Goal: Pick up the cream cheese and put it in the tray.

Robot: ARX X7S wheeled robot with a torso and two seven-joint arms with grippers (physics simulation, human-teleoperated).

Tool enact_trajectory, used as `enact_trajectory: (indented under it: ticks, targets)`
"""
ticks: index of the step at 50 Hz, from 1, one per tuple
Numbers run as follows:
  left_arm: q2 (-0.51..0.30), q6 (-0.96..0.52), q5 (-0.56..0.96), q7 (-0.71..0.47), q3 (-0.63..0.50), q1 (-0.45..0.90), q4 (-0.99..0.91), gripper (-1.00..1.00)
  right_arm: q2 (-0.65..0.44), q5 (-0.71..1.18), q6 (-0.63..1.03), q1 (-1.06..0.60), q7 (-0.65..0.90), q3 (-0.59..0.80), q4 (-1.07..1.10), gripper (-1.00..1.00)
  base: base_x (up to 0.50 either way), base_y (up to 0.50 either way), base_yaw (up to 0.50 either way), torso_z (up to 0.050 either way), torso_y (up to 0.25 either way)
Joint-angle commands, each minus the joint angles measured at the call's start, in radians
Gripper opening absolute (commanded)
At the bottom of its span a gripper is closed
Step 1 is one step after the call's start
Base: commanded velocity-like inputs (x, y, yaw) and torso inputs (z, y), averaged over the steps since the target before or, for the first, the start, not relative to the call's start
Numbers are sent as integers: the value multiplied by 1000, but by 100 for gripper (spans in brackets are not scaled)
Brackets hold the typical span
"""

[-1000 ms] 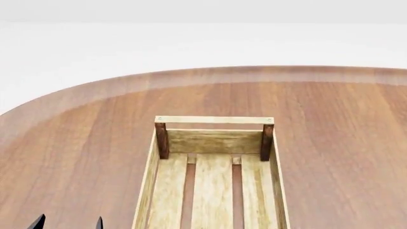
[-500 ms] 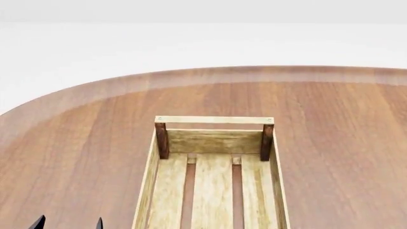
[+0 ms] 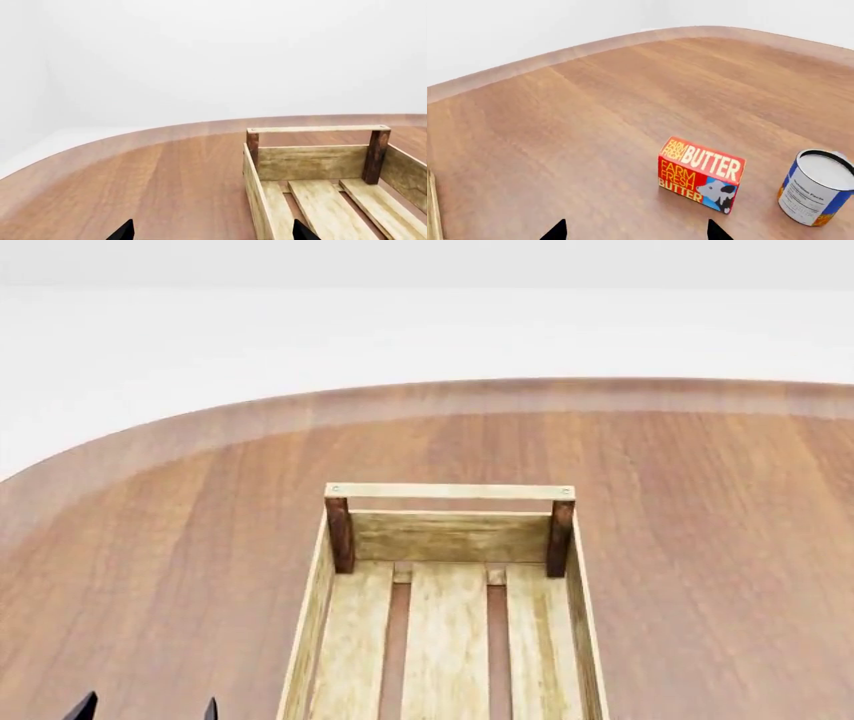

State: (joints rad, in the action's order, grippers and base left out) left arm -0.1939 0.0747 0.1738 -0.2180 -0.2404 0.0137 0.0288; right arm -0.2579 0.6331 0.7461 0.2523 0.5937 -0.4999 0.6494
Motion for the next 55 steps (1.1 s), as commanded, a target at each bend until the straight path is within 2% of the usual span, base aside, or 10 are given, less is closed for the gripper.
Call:
enact_trajectory:
  ticks: [1,31,55]
  targets:
    - [-3,3,2,-6,-7,2,6,100,13,-3,-26,28,3,-41,-52,100,0,0,0,0,0]
    - [-13,15,5,-22,-21,6,9,100,65,-3,-137,90,-19,-133,-167,100,0,0,0,0,0]
    - [-22,14,14,-31,-32,3,3,100,87,-6,-185,81,-44,-120,-266,100,0,0,0,0,0]
